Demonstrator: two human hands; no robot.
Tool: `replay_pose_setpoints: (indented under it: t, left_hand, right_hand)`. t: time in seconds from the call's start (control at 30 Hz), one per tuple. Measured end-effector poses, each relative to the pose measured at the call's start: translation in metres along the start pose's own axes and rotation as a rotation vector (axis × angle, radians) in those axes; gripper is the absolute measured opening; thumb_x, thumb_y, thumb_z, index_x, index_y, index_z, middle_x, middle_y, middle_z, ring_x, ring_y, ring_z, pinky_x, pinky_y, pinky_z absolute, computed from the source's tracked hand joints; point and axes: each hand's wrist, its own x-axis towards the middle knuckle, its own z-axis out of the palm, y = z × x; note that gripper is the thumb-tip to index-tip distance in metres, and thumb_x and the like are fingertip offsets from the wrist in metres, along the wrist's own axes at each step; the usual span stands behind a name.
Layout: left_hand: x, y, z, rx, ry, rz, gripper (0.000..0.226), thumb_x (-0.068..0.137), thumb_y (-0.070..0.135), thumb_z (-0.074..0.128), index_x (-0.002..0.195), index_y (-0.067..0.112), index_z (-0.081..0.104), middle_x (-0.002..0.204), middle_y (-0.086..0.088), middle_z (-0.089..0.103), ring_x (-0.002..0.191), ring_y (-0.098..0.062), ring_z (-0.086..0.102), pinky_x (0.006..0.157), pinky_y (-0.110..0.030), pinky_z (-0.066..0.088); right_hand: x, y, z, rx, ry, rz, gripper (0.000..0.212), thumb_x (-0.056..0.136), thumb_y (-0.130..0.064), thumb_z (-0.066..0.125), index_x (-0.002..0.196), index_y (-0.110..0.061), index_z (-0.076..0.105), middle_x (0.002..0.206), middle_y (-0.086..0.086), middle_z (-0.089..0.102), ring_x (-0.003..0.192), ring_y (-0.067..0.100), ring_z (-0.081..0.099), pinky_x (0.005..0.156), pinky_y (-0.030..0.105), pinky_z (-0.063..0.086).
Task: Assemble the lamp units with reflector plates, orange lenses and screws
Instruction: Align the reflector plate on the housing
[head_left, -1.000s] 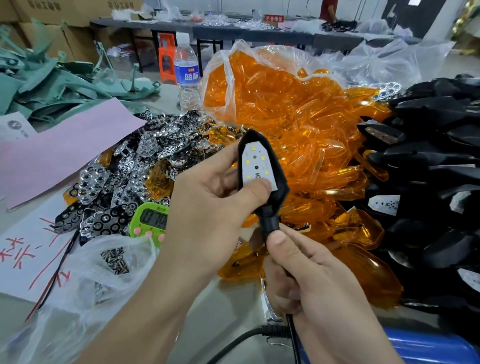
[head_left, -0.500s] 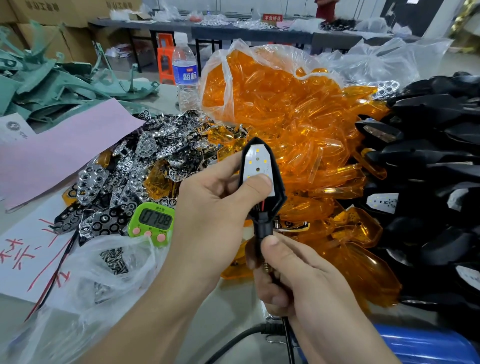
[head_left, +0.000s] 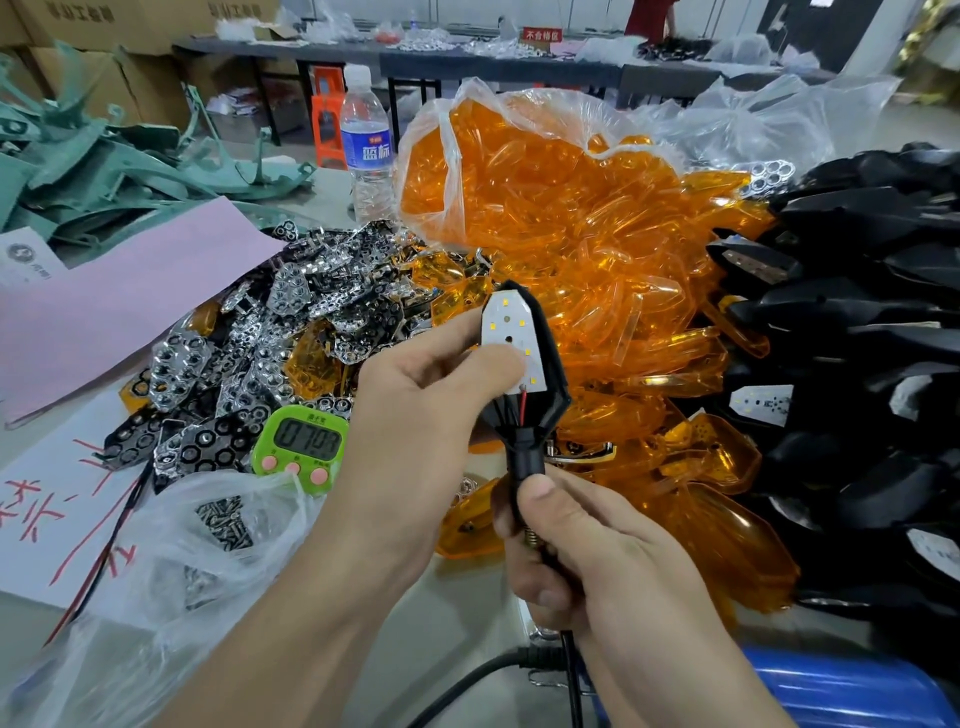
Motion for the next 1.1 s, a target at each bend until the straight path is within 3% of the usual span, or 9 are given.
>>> replay_pose_setpoints:
  t: [0.1, 0.27, 0.4, 0.5, 0.6, 0.7, 0.87, 1.0, 1.1]
  left_hand:
    - [0.000, 0.001, 0.000, -0.001, 0.038, -0.020, 0.018, 0.088, 0.032, 0.067, 0.095, 0.026, 0.082, 0.094, -0.017, 0.077, 0.082, -0.024, 0.069, 0.087, -0.058, 0.057]
    - [0.001, 0.002, 0.003, 0.044, 0.056, 0.004, 0.018, 0.089, 0.027, 0.066, 0.094, 0.022, 0.082, 0.096, -0.024, 0.072, 0.077, -0.034, 0.067, 0.075, -0.049, 0.056]
    - [0.000, 0.003, 0.004, -0.002, 0.058, -0.002, 0.019, 0.085, 0.023, 0.069, 0.098, 0.019, 0.083, 0.079, -0.010, 0.074, 0.070, -0.021, 0.068, 0.058, -0.026, 0.054]
    - [-0.002, 0.003, 0.008, -0.022, 0.054, -0.010, 0.020, 0.084, 0.021, 0.068, 0.096, 0.022, 0.083, 0.076, -0.004, 0.072, 0.062, -0.018, 0.064, 0.050, -0.022, 0.049]
    - [-0.002, 0.003, 0.009, -0.011, 0.063, -0.002, 0.018, 0.083, 0.020, 0.067, 0.091, 0.022, 0.083, 0.076, -0.007, 0.067, 0.065, -0.019, 0.059, 0.058, -0.029, 0.052]
    - [-0.003, 0.003, 0.010, -0.028, 0.062, -0.027, 0.018, 0.081, 0.020, 0.067, 0.090, 0.020, 0.082, 0.078, -0.011, 0.066, 0.067, -0.022, 0.060, 0.061, -0.037, 0.052]
    - [-0.011, 0.007, 0.016, 0.038, -0.029, -0.134, 0.020, 0.080, 0.023, 0.064, 0.092, 0.018, 0.080, 0.093, -0.029, 0.070, 0.067, -0.030, 0.057, 0.059, -0.074, 0.046]
    - [-0.014, 0.007, 0.020, 0.017, -0.108, -0.157, 0.020, 0.079, 0.022, 0.065, 0.090, 0.017, 0.080, 0.095, -0.034, 0.065, 0.063, -0.033, 0.058, 0.059, -0.050, 0.050]
    - [-0.014, 0.005, 0.021, -0.033, -0.131, -0.185, 0.019, 0.079, 0.021, 0.065, 0.089, 0.015, 0.080, 0.094, -0.030, 0.068, 0.060, -0.034, 0.060, 0.046, -0.035, 0.052]
  right_hand:
    - [0.000, 0.002, -0.001, -0.033, 0.006, -0.019, 0.032, 0.080, -0.049, 0.056, 0.071, -0.021, 0.069, 0.051, -0.002, 0.044, 0.047, 0.009, 0.036, 0.045, 0.018, 0.028]
    - [0.000, 0.003, 0.000, -0.013, 0.031, 0.001, 0.034, 0.078, -0.049, 0.057, 0.071, -0.018, 0.069, 0.053, 0.002, 0.044, 0.048, 0.012, 0.035, 0.047, 0.020, 0.027]
    - [0.000, 0.001, 0.004, 0.018, 0.054, 0.021, 0.033, 0.075, -0.052, 0.070, 0.065, -0.021, 0.069, 0.056, 0.003, 0.049, 0.046, 0.011, 0.037, 0.044, 0.020, 0.029]
    - [-0.002, 0.000, 0.006, 0.058, 0.086, 0.036, 0.046, 0.062, -0.059, 0.082, 0.077, -0.017, 0.071, 0.060, -0.002, 0.063, 0.045, 0.010, 0.047, 0.041, 0.016, 0.036]
    - [-0.001, 0.003, 0.004, -0.009, 0.018, -0.024, 0.039, 0.077, -0.052, 0.072, 0.076, -0.014, 0.067, 0.062, 0.003, 0.067, 0.055, 0.013, 0.057, 0.051, 0.020, 0.047]
    - [0.004, 0.003, 0.000, 0.006, -0.007, -0.119, 0.021, 0.081, -0.039, 0.061, 0.081, -0.021, 0.072, 0.071, 0.009, 0.072, 0.068, 0.021, 0.066, 0.068, 0.036, 0.058]
    - [0.005, -0.001, -0.001, 0.133, 0.052, -0.208, 0.017, 0.086, -0.040, 0.063, 0.097, -0.031, 0.072, 0.078, 0.011, 0.071, 0.058, 0.027, 0.064, 0.046, 0.031, 0.049]
    - [0.006, -0.004, -0.006, -0.018, 0.173, -0.348, 0.025, 0.093, -0.043, 0.054, 0.092, -0.026, 0.072, 0.073, 0.012, 0.068, 0.054, 0.022, 0.060, 0.047, 0.032, 0.051]
    - [0.006, -0.004, -0.007, -0.097, 0.246, -0.412, 0.028, 0.096, -0.041, 0.049, 0.088, -0.027, 0.072, 0.069, 0.012, 0.066, 0.046, 0.022, 0.056, 0.042, 0.024, 0.044]
